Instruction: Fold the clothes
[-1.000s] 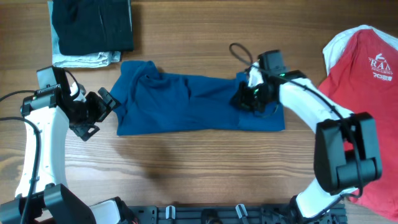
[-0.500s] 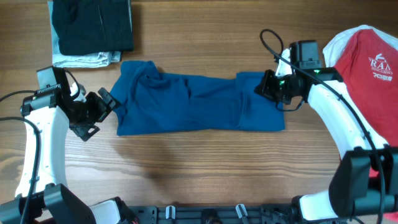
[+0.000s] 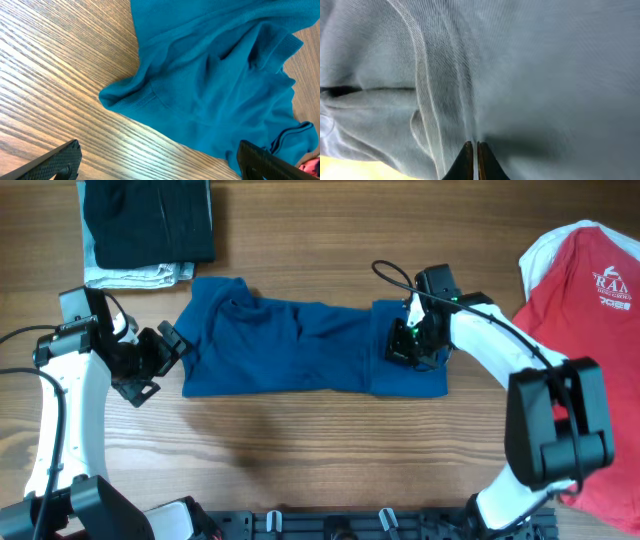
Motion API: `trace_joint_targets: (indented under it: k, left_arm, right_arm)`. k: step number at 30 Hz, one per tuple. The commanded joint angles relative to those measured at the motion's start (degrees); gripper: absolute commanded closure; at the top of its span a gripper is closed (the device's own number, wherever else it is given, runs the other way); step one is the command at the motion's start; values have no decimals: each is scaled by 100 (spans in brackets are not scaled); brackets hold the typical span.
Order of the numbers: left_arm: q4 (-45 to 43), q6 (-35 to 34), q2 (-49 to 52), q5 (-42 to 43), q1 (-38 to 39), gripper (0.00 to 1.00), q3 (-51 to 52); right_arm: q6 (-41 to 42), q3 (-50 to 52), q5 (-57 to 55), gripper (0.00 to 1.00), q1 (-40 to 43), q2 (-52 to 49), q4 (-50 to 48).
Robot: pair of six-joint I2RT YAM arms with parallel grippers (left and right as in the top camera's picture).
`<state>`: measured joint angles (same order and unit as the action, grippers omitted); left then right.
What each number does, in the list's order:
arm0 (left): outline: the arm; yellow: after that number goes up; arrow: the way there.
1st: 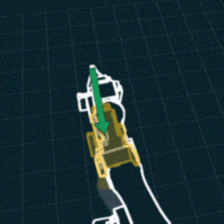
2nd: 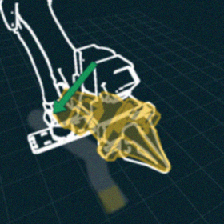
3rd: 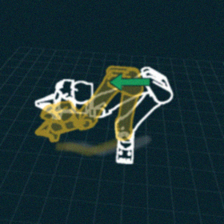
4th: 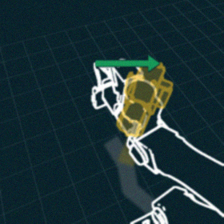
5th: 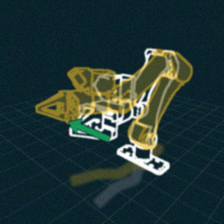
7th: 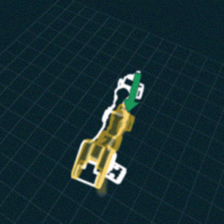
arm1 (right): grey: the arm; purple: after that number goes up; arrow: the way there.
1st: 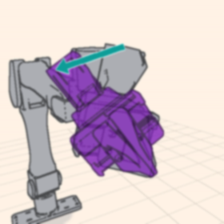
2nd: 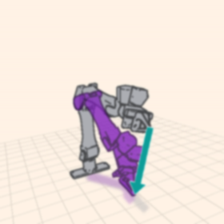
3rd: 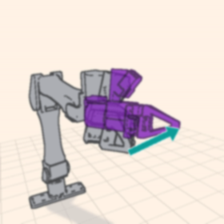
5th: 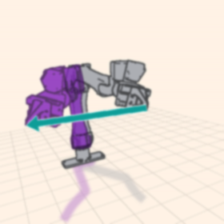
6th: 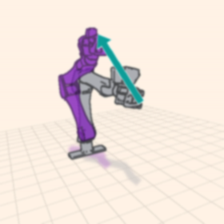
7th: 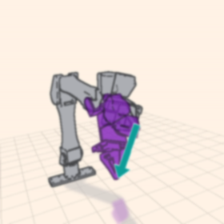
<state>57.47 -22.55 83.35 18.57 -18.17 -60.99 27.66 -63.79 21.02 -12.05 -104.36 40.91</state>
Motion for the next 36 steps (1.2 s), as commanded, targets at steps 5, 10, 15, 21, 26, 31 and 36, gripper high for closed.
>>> trace_joint_targets:
  k: [5, 10, 15, 21, 26, 31, 36]
  left_arm:
    - [46, 116, -50, 70, -42, 0, 24]
    - [44, 114, -50, 72, -42, 0, 24]
    - [70, 116, -50, 70, -42, 0, 26]
    - [66, 114, -50, 72, -42, 0, 24]
    - [61, 114, -50, 70, -42, 0, 24]
    - [70, 116, -50, 70, -42, 0, 26]
    - [66, 116, -50, 70, -42, 0, 26]
  right_arm:
    - [-898, -175, -728, 27, 1338, 855, 531]
    - [-1703, 118, 7, 18, 1996, 173, 199]
    - [-1714, 118, 890, 22, 1996, -227, -125]
    - [-1388, 682, 1338, 27, 1633, -229, -750]
    - [-1187, 914, 1357, 62, 1565, -229, -1082]
    - [-732, 638, 623, 96, 1709, -214, -831]
    - [-964, -260, -894, 96, 2098, 249, 599]
